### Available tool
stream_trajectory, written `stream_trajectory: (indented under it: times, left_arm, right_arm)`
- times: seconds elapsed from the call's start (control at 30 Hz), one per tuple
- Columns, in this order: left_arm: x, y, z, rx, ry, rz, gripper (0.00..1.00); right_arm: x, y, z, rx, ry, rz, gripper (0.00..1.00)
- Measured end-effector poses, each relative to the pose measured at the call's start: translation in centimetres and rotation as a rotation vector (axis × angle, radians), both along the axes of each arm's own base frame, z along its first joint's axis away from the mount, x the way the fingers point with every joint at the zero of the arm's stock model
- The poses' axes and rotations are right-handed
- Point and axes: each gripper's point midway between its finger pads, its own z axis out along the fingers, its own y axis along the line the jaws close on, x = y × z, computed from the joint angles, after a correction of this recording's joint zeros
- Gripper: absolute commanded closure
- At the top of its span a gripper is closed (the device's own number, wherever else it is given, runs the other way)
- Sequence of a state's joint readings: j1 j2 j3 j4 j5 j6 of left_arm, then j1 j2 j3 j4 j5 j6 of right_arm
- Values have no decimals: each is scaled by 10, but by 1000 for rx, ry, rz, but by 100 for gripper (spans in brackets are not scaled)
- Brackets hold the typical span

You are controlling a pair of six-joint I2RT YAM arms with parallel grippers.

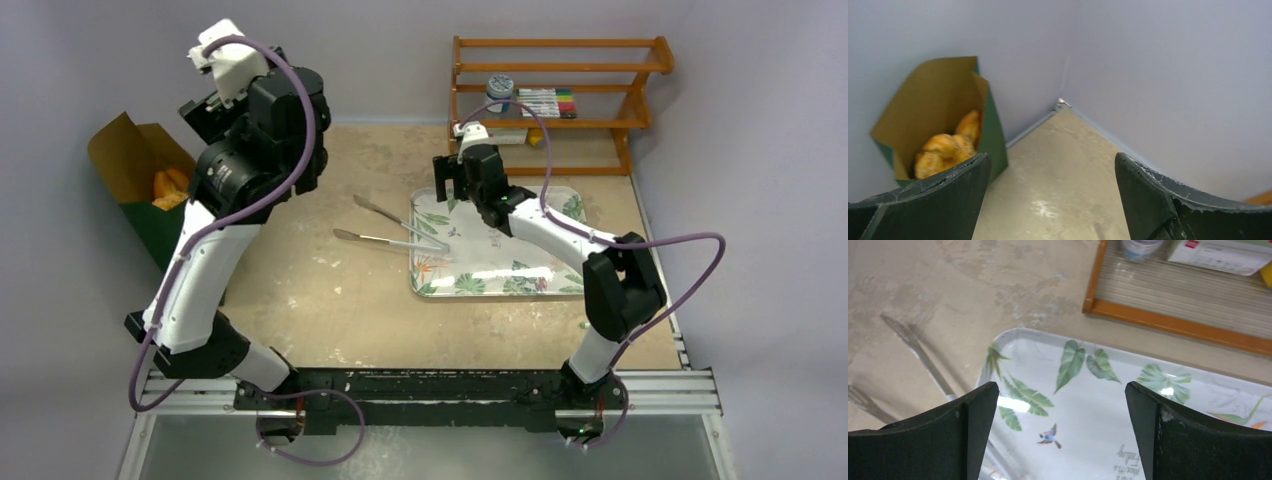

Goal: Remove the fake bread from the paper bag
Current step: Adjust the paper bag at the center of the board.

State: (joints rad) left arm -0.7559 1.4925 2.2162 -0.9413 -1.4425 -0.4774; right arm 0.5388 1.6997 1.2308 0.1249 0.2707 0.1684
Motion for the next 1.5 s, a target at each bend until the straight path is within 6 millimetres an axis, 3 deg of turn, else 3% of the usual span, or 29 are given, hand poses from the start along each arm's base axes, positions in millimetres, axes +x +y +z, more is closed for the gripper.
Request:
stream_trajectory:
  times: [0.13, 0.37, 0.5, 0.67, 0.93, 1.1, 1.33, 1.5]
  left_arm:
    - [-10, 40, 0, 39, 55, 95, 4]
    - [-41, 99, -3, 36, 100, 217, 3]
    - [-46, 126, -18, 41, 167, 291, 3]
    - [-38, 159, -52, 33, 292, 363, 3]
    - [-11, 164, -94, -8, 375, 306, 5]
    - [-2, 162, -96, -31, 350, 272, 4]
    - [5, 167, -119, -56, 385, 260, 5]
    - [15, 163, -127, -72, 387, 226, 12]
  right_arm:
    - [-5, 15, 0, -15, 8, 36, 0]
    - [-5, 14, 2, -8, 9, 30, 0]
    - [-8, 17, 0, 1, 14, 31, 0]
    - [-18, 20, -8, 8, 33, 38, 0]
    - [-28, 23, -7, 21, 31, 48, 0]
    - [-28, 25, -5, 25, 25, 52, 0]
    - [-28, 25, -7, 23, 27, 52, 0]
    - [-26, 25, -20, -1, 48, 56, 0]
